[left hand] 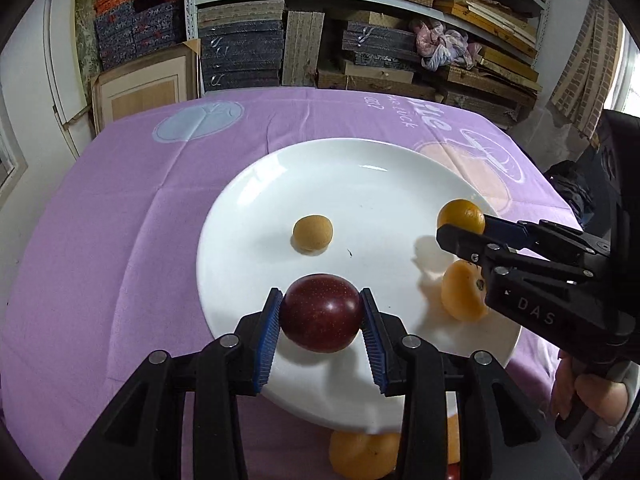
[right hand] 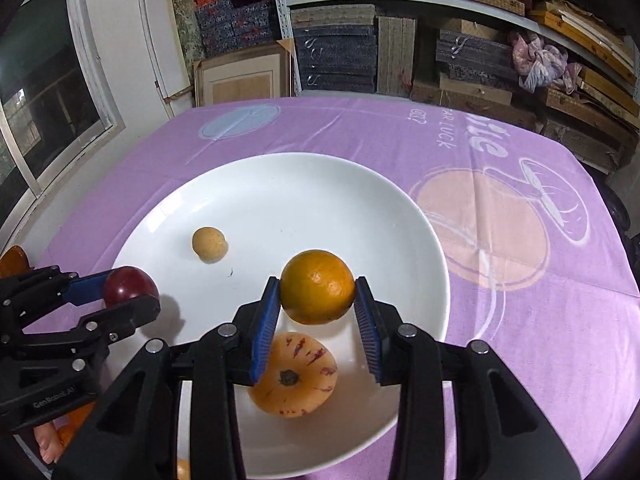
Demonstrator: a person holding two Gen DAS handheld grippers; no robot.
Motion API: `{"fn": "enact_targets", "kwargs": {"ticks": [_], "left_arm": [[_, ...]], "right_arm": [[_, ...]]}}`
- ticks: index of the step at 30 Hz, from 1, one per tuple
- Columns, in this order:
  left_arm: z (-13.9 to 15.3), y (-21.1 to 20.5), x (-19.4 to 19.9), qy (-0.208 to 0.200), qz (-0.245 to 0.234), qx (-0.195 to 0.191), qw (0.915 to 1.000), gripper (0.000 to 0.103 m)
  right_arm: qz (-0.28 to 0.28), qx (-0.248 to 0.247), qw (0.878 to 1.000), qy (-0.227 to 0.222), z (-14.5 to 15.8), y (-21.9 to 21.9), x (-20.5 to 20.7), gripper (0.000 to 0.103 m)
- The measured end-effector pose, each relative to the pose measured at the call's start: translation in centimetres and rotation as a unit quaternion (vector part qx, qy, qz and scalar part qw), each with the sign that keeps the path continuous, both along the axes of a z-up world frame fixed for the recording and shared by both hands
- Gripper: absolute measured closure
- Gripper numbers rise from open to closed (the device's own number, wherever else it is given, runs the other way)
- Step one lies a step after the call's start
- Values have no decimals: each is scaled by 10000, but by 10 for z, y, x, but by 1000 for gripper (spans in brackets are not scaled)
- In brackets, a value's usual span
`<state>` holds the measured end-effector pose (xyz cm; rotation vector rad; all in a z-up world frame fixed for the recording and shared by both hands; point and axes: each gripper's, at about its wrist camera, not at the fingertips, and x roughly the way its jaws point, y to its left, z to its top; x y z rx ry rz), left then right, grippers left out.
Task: Organize fruits
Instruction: 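Place the plum and yellow tomato on the plate, opening both tools, then move both tools back to the fruit cluster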
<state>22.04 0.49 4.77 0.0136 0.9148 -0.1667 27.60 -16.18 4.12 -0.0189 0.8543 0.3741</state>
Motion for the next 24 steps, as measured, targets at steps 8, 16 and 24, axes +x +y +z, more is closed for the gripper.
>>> {"fn": "enact_targets", "kwargs": {"ticks": [8,16,24], "left_arm": [[25,6,-10,-186,65,-60,9998,42],[61,31,-109,-906,258,289,9951,19],[15,33,-193,-1016,460,689,9914,10]], "right_arm": [[-6,382,9978,-534,42,-25,-40,50],[202,577,9811,-1836,99,-66,-201,4],[408,497,9762,-2073,41,-70,-275,4]]}}
